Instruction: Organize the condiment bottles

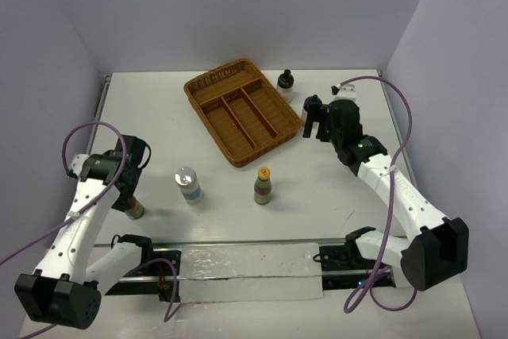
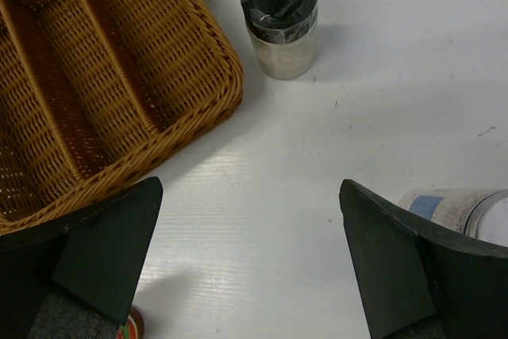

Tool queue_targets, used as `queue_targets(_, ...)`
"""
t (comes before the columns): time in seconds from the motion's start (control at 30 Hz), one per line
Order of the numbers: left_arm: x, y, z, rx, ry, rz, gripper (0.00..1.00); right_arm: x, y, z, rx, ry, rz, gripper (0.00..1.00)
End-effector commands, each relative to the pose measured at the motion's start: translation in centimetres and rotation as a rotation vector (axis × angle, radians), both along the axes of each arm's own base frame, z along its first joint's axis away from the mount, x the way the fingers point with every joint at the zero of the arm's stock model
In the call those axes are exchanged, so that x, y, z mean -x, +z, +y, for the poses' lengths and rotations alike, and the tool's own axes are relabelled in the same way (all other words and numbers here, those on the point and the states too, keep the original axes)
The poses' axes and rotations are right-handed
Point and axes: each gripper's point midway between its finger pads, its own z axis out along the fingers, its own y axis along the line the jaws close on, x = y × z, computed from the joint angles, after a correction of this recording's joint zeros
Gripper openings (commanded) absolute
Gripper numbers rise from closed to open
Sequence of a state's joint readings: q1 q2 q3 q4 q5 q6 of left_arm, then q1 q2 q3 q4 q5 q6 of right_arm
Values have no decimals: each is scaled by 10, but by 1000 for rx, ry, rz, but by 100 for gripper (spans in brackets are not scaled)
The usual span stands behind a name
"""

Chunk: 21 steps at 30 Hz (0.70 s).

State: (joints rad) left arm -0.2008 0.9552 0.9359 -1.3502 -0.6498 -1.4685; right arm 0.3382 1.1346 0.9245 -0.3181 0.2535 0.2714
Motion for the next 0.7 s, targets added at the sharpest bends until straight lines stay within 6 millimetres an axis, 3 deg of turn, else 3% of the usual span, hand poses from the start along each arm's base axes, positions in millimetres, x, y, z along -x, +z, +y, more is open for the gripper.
queue_targets(0.0,6,3,4,5,50,-38,75,-6,13,3,-9,1,-38,100)
queue_targets(0.3,6,5,6,-2,49,-45,65,-7,11,5,-11,8,-32,100)
queue_targets(0.5,6,4,6,-4,50,-36,73,-8,12,6,-13,12,-29,100)
queue_targets(0.67,3,14,13,-46,39,-48,76,-8,13,6,-13,13,-28,100)
